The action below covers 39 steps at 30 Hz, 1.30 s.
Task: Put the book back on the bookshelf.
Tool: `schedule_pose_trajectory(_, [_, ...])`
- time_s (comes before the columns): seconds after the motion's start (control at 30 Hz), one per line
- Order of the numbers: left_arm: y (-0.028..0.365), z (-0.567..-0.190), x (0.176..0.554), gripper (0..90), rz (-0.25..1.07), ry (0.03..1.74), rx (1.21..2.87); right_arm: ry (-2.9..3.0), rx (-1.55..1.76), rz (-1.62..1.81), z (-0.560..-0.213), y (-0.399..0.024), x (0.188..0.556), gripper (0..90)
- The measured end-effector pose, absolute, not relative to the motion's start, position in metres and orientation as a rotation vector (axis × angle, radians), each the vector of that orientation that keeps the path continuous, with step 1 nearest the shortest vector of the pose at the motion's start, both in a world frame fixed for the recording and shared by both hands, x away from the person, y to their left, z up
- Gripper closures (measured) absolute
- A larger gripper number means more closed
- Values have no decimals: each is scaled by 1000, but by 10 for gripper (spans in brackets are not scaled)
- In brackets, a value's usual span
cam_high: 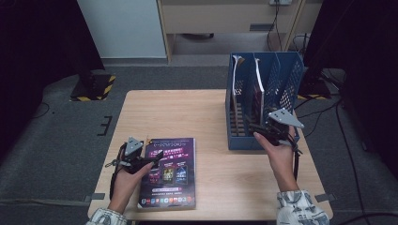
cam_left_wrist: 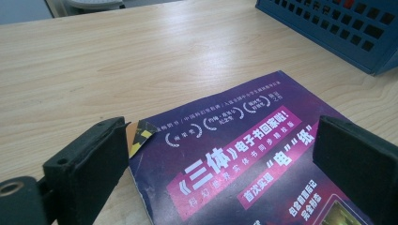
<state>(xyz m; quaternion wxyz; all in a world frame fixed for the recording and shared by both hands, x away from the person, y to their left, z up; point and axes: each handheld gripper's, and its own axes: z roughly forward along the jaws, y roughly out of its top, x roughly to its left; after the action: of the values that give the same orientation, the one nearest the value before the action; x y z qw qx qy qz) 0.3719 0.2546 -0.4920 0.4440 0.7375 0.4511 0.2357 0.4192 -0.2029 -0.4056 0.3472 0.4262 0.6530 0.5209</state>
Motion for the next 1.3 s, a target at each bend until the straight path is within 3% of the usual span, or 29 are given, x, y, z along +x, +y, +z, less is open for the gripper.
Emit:
schedule_pose_trajectory(0.77, [258, -494, 375, 45, 595, 1132, 1835, 1737, 1135, 1385, -425, -201, 396, 55])
schedule_pose_trajectory(1.3, [259, -493, 375, 51, 599, 1128, 1831, 1817, 1046, 1376, -431, -175, 386, 72])
